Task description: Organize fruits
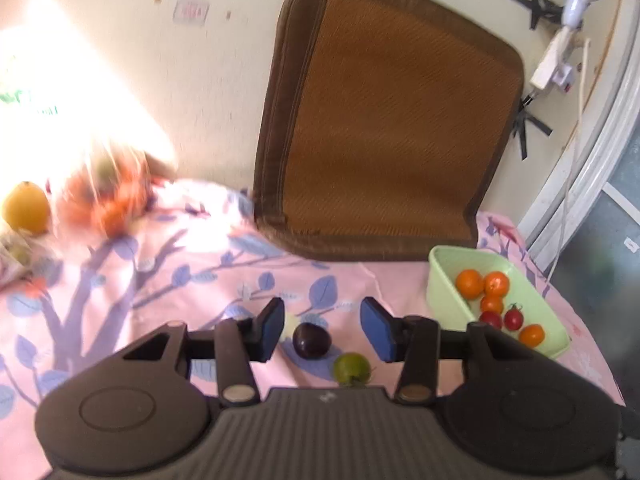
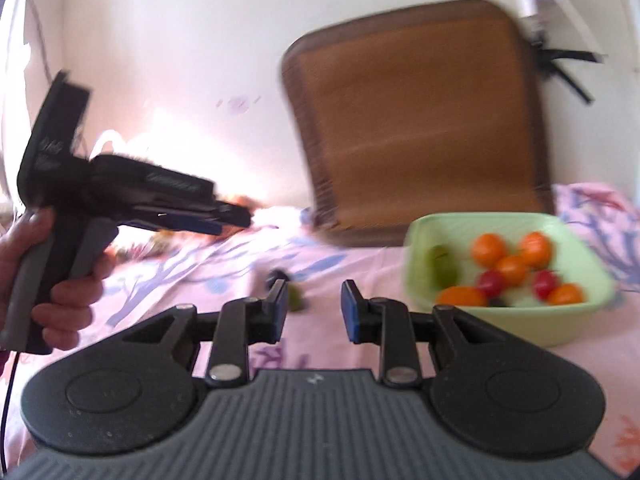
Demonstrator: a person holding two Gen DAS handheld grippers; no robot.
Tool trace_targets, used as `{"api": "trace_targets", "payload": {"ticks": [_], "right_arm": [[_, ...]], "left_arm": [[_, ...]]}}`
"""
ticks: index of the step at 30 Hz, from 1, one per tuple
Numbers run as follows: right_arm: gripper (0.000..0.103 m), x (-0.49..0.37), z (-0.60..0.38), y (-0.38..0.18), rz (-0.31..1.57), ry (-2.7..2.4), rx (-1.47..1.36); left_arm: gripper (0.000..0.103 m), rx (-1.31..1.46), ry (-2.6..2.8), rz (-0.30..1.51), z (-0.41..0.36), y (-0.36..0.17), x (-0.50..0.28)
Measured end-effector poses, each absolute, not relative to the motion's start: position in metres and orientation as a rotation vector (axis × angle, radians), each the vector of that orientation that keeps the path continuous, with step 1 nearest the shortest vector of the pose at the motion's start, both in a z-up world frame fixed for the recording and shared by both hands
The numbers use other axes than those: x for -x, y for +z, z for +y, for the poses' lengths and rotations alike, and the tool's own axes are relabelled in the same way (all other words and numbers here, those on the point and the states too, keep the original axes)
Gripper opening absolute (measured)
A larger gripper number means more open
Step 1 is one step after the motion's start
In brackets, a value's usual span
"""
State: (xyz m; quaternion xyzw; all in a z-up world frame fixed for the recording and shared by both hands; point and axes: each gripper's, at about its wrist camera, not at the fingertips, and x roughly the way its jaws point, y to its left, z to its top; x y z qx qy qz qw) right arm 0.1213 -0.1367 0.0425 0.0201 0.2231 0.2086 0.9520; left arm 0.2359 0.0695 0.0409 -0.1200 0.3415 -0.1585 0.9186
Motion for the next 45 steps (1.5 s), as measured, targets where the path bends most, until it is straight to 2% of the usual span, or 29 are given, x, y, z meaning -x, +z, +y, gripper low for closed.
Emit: {"api": "trace_targets", "payload": {"ticks": [2,8,10,11,12,13,16,21,25,31,37,40,41,42,43,45], "right_arm": [[0.058,-0.139,-0.116,0.036,0.475,0.435,-0.008],[0.056,-0.192,-0.085,0.019,0.581,0.414,0.043],[0.049,-0.200,-0.081,0.014,0.619,0.386,0.053],[0.030,-0.205,-0.081,0.012,0.648,0.387,0.046],[0.030,-0.206,-0.083,0.012,0.661,0.396,0.025],[0.030,-0.203,-0.085,0.015,0.653,0.392,0.018],[0.030,-0.177,-0.094,0.024,0.620,0.386,0.006],[0.030,-0.080,-0.154,0.035,0.516,0.321,-0.079],[0.030,-0.005,-0.194,0.019,0.479,0.182,-0.078],[0.030,0.029,-0.221,-0.005,0.508,0.090,-0.100],[0.032,0.041,-0.222,-0.012,0.468,0.077,-0.104],[0.032,0.050,-0.223,-0.013,0.451,0.077,-0.089],[0.035,0.051,-0.223,-0.014,0.449,0.078,-0.091],[0.044,0.052,-0.223,-0.014,0.445,0.078,-0.093],[0.047,0.053,-0.224,-0.014,0.439,0.075,-0.093],[0.048,0.054,-0.225,-0.015,0.434,0.071,-0.091]], "left_arm": [[0.049,0.244,-0.332,0.730,0.066,0.029,-0.248],[0.049,0.240,-0.316,0.785,0.061,-0.001,-0.265],[0.044,0.230,-0.310,0.796,0.059,-0.007,-0.266],[0.041,0.213,-0.306,0.780,0.057,-0.008,-0.264],[0.030,0.214,-0.321,0.783,0.056,-0.008,-0.262],[0.030,0.229,-0.333,0.789,0.056,-0.007,-0.260],[0.030,0.230,-0.338,0.772,0.053,0.006,-0.238],[0.030,0.201,-0.433,0.684,0.030,0.027,-0.143],[0.030,0.143,-0.522,0.637,-0.006,0.021,-0.073],[0.030,0.070,-0.561,0.662,-0.053,0.003,-0.035],[0.035,0.013,-0.499,0.654,-0.065,-0.012,-0.021],[0.046,-0.004,-0.472,0.632,-0.066,-0.012,-0.015],[0.052,-0.010,-0.468,0.626,-0.066,-0.011,-0.015],[0.052,-0.016,-0.464,0.624,-0.068,-0.012,-0.013],[0.052,-0.025,-0.459,0.623,-0.069,-0.012,-0.013],[0.052,-0.038,-0.451,0.622,-0.073,-0.013,-0.013]]}}
